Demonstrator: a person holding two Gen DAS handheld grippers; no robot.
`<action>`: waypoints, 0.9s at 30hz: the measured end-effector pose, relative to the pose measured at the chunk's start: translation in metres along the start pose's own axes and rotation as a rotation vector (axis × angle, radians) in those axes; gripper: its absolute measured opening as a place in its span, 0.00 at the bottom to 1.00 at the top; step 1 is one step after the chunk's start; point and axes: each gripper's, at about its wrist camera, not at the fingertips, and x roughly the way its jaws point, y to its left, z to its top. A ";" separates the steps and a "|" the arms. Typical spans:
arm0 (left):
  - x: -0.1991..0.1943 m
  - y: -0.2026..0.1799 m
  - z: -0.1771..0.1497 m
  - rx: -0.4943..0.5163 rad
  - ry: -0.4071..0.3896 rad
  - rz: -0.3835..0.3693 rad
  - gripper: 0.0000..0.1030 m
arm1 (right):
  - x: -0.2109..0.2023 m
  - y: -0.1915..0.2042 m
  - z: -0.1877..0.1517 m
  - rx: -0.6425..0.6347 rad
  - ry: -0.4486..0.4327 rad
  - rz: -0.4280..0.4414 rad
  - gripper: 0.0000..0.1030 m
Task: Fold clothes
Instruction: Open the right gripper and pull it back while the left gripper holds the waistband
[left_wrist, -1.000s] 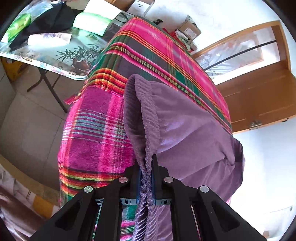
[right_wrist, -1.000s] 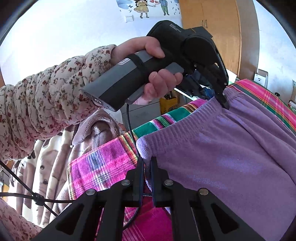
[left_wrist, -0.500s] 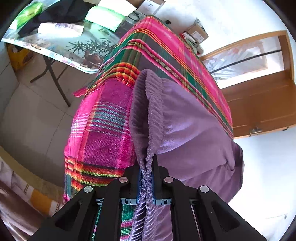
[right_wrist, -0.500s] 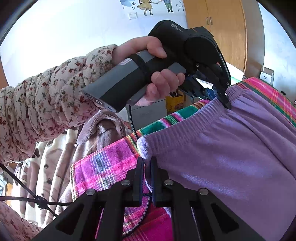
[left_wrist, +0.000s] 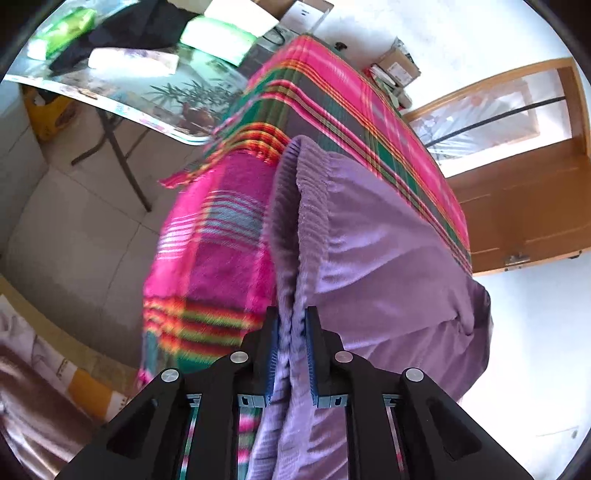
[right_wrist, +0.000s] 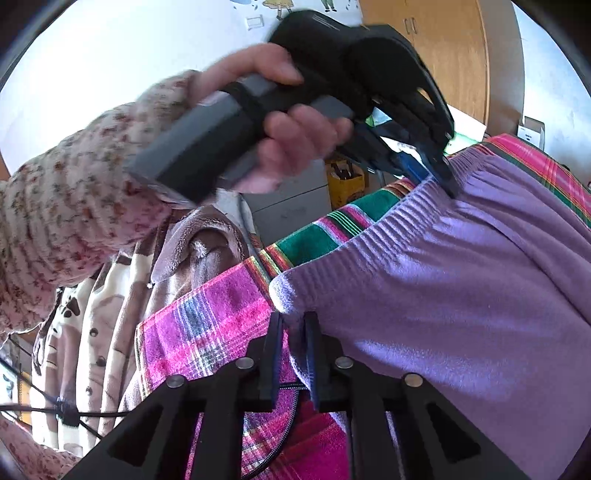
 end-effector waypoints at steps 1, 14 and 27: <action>-0.008 0.001 -0.006 -0.002 -0.016 0.009 0.13 | 0.000 0.000 0.000 0.009 0.003 -0.002 0.14; -0.083 0.001 -0.104 0.018 -0.113 0.088 0.18 | -0.045 0.003 -0.014 0.056 -0.101 0.024 0.24; -0.043 -0.016 -0.179 -0.052 -0.151 -0.011 0.23 | -0.153 -0.065 -0.093 0.304 -0.273 -0.278 0.26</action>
